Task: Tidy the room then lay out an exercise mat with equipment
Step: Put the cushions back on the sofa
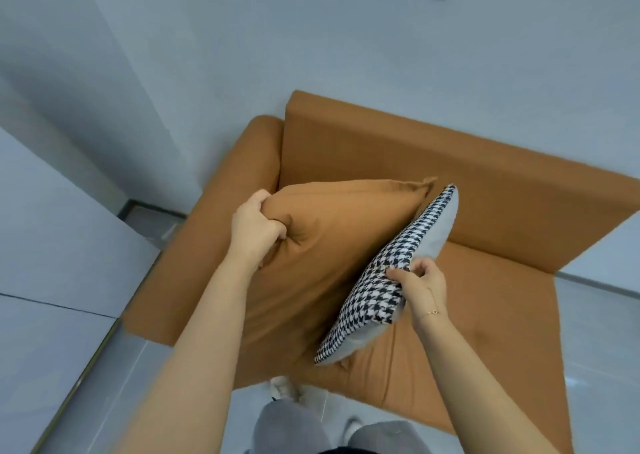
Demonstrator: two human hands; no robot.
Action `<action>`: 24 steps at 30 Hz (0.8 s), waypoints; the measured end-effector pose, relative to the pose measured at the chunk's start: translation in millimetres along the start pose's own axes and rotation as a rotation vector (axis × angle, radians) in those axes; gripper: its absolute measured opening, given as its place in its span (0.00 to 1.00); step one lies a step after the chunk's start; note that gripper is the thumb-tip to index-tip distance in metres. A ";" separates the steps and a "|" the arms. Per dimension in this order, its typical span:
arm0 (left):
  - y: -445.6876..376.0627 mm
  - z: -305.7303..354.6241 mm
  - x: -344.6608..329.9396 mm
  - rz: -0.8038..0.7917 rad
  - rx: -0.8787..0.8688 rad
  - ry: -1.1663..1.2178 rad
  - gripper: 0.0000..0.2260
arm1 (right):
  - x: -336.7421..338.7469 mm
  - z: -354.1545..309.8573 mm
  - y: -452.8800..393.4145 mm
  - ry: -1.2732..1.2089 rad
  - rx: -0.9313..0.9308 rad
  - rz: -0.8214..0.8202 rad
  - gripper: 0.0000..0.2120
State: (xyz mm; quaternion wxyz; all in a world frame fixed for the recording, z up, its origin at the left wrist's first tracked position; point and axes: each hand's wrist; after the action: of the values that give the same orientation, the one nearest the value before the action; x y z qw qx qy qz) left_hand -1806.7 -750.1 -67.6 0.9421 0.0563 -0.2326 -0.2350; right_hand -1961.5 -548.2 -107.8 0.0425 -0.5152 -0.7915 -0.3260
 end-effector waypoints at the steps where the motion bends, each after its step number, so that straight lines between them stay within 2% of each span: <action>1: -14.7 -6.8 -1.0 -0.039 -0.013 -0.098 0.15 | -13.7 -0.7 -8.9 0.015 -0.038 -0.011 0.19; 3: -41.2 -18.3 -2.1 -0.103 -0.020 -0.218 0.16 | -41.4 -0.6 -27.1 0.004 -0.134 -0.060 0.19; 6: -61.3 -27.6 -4.1 -0.127 0.012 -0.243 0.16 | -70.9 5.7 -45.0 0.032 -0.236 -0.219 0.19; 9: -73.8 -29.7 -9.2 -0.121 0.003 -0.266 0.15 | -89.7 13.2 -55.0 0.034 -0.281 -0.351 0.12; 12: -81.9 -30.7 -19.2 -0.128 -0.032 -0.319 0.13 | -96.2 17.8 -69.8 -0.047 -0.298 -0.376 0.03; 13: -85.2 -32.0 -24.1 -0.120 -0.034 -0.335 0.13 | -95.7 16.2 -80.5 -0.030 -0.263 -0.376 0.03; 15: -92.2 -33.7 -32.6 -0.097 -0.028 -0.359 0.12 | -89.4 6.8 -109.9 0.082 -0.073 -0.330 0.09; 19: -97.3 -35.7 -49.5 -0.012 0.019 -0.386 0.11 | -72.3 -43.1 -172.8 0.357 0.549 -0.262 0.20; 21: -94.9 -37.4 -61.3 0.036 0.026 -0.391 0.12 | -78.4 -68.2 -206.7 0.530 0.834 -0.432 0.32; 22: -92.9 -36.9 -68.9 0.052 0.021 -0.397 0.12 | -86.0 -77.9 -220.8 0.674 0.939 -0.583 0.39; 24: -89.1 -32.1 -81.6 0.058 -0.017 -0.425 0.11 | -104.7 -91.6 -231.9 0.986 1.036 -0.862 0.49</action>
State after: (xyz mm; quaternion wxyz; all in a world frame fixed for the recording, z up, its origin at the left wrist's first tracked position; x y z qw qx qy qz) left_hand -1892.7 -790.7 -148.8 0.8785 -0.0091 -0.4258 -0.2163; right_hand -2132.9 -741.4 -187.7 0.4870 0.1192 -0.8598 -0.0966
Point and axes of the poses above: each hand's wrist, its own y-axis away from the middle knuckle, its own x-axis out of the back of the hand, z = x × y, and after that the axes turned 2 degrees about -x, right-handed
